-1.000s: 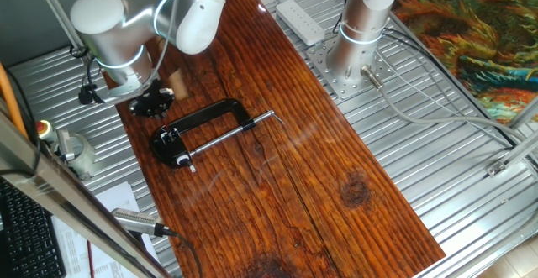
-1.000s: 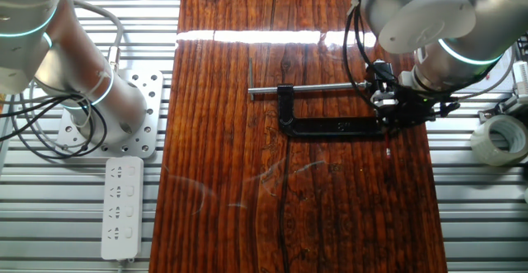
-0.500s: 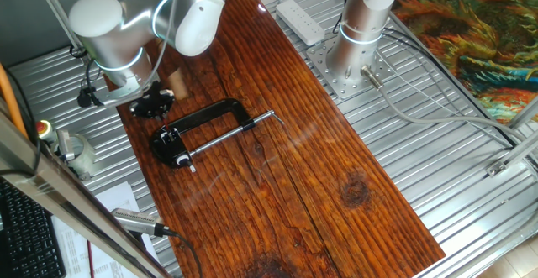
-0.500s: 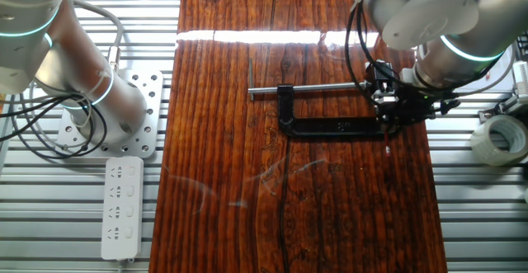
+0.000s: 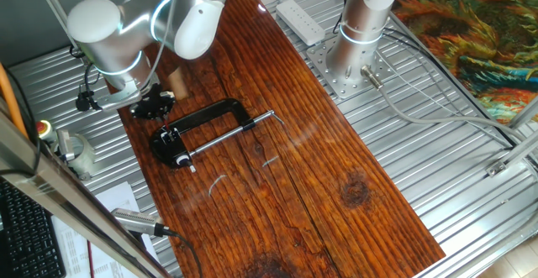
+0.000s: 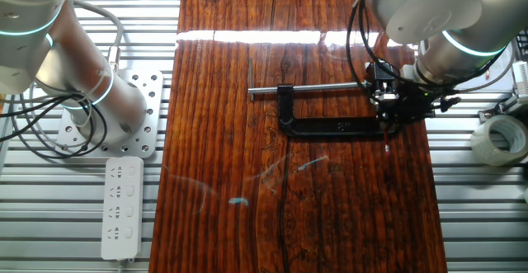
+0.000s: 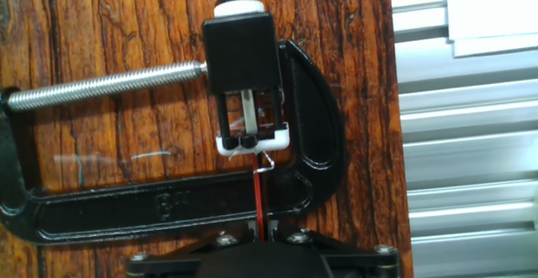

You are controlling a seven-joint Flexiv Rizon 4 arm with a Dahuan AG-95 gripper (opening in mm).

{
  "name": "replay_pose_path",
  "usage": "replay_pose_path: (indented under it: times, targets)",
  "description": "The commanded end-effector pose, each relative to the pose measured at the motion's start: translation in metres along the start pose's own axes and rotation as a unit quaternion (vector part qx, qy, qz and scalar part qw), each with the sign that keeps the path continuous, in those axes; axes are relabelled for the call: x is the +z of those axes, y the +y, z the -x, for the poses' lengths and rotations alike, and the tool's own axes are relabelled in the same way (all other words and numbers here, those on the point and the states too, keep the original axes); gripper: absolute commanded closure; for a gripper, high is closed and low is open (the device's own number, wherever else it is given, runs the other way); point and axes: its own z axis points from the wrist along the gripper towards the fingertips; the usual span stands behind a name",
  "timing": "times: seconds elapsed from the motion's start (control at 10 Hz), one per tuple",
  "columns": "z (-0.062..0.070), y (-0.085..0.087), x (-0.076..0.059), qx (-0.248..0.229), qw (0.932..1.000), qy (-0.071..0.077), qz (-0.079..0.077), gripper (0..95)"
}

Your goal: Insert the pencil into the pencil sharpener

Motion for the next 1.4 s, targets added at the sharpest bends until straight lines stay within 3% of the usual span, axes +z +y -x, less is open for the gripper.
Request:
replay_pose_path:
  times: [0.1, 1.4]
  targets:
    - [0.0045, -0.0009, -0.001, 0.005, 1.0, -0.001, 0.001, 95.0]
    - [0.0141, 0.0002, -0.0053, 0.014, 0.9999, 0.005, 0.007, 95.0]
